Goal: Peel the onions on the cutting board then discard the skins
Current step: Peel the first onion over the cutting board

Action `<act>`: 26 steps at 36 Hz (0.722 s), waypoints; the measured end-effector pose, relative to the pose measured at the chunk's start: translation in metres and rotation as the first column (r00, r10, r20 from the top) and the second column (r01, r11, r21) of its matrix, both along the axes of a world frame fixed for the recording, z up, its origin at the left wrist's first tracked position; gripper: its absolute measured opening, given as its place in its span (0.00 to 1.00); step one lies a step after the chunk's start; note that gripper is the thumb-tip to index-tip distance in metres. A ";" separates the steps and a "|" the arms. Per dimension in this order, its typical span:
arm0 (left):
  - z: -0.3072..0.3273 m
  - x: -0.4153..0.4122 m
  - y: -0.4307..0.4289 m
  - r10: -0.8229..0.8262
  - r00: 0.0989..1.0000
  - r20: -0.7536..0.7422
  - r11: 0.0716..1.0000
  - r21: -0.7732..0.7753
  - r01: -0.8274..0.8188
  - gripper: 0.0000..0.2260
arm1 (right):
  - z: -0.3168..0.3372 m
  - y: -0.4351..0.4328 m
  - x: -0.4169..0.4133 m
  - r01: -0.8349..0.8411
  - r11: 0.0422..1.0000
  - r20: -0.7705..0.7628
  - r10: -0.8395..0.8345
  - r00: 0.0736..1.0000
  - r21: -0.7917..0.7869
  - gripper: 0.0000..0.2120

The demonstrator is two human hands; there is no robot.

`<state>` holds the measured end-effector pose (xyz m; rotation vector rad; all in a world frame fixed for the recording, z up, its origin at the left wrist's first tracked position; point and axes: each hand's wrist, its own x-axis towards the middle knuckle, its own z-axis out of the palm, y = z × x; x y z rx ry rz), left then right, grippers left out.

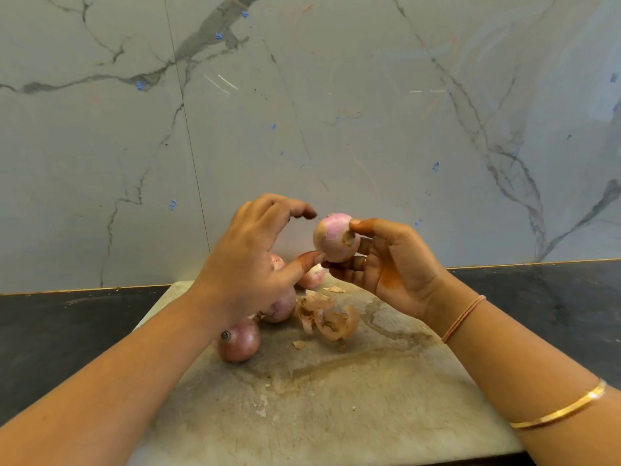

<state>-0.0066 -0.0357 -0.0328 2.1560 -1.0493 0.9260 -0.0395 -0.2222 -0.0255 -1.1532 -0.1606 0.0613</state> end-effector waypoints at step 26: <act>-0.004 0.001 -0.004 -0.060 0.998 -0.023 0.997 -0.053 0.059 0.10 | -0.002 0.001 -0.002 -0.156 0.988 0.030 0.155 0.987 0.022 0.15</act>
